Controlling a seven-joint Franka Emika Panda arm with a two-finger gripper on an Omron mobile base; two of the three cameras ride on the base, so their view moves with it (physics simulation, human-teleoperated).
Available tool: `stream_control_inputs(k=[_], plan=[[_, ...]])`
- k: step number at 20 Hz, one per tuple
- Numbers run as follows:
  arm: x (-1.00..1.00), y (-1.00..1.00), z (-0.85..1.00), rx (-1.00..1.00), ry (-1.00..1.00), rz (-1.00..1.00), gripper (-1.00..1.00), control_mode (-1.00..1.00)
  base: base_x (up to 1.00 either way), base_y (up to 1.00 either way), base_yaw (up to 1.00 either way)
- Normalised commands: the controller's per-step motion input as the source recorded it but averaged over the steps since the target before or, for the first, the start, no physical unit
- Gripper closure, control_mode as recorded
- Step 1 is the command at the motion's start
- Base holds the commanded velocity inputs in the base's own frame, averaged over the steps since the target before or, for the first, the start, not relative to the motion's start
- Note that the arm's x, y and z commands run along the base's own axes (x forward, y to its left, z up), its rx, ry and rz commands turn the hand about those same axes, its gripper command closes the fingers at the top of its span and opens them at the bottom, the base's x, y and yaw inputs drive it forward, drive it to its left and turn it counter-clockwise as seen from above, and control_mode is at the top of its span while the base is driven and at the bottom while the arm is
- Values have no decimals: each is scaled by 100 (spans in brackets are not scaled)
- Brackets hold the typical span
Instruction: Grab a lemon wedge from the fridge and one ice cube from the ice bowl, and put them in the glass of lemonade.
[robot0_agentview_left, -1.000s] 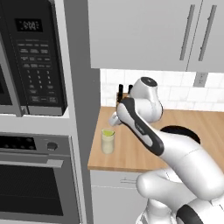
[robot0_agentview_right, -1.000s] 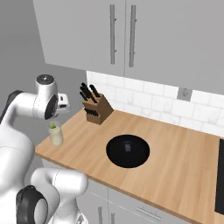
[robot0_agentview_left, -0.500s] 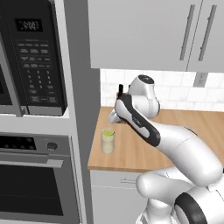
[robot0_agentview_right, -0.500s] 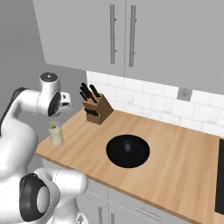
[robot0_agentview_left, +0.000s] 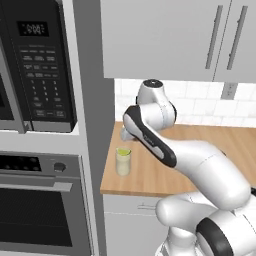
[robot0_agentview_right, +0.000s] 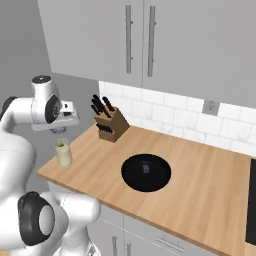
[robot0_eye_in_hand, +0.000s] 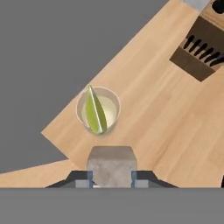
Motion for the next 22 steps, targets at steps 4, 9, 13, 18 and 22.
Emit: stream_control_inputs(k=[4, 9, 13, 18, 22], plan=[[42, 11, 0, -3, 2, 0, 100, -100, 0, 0, 0], [43, 38, 0, -2, 8, 4, 100, -100, 0, 0, 0], [1, 19, -9, 0, 2, 4, 100, -100, 0, 0, 0], [0, 2, -13, 0, 0, 1, 100, -100, 0, 0, 0], [1, -2, -2, 0, 0, 0, 100, -100, 0, 0, 0]])
